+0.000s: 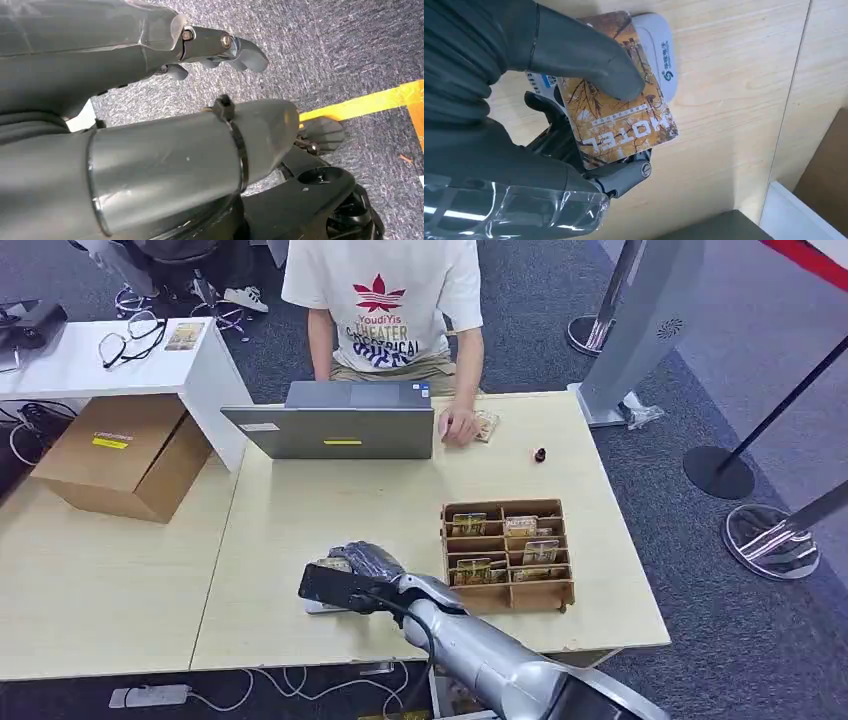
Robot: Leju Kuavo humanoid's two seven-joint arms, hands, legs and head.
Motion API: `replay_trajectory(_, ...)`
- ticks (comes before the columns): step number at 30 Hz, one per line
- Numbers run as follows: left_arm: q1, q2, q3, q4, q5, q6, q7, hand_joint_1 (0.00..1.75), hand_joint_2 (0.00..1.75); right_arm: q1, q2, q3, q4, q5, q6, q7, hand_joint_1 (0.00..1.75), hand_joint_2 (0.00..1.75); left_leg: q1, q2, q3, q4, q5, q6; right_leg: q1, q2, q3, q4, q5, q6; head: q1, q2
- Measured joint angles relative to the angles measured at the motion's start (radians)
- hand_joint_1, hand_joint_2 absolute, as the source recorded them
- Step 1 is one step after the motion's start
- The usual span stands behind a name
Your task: Pass the card to the sensor for recognition and then transmit it.
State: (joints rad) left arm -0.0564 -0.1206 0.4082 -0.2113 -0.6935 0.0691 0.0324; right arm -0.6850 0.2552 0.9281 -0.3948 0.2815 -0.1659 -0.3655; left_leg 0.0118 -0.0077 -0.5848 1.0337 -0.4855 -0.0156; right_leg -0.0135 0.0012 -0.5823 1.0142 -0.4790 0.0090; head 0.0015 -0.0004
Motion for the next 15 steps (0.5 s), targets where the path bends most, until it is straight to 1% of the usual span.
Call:
replay_trajectory(9, 0.001, 0.0, 0.0, 0.0, -0.001, -0.007, -0.001, 0.0, 0.0, 0.013, 0.007, 0.034, 0.024, 0.03, 0.026, 0.03, 1.75, 1.75, 0.0, 0.0, 0.0, 0.0, 0.0, 0.0, 0.0, 0.0, 0.0, 0.0, 0.0, 0.0, 0.0, 0.0)
replay_trajectory(15, 0.0, 0.0, 0.0, 0.0, -0.006, -0.01, -0.001, 0.0, 0.0, 0.012, 0.011, 0.042, 0.036, 0.034, 0.082, 0.052, 1.75, 1.75, 0.0, 0.0, 0.0, 0.0, 0.0, 0.0, 0.0, 0.0, 0.0, 0.0, 0.0, 0.0, 0.0, 0.0)
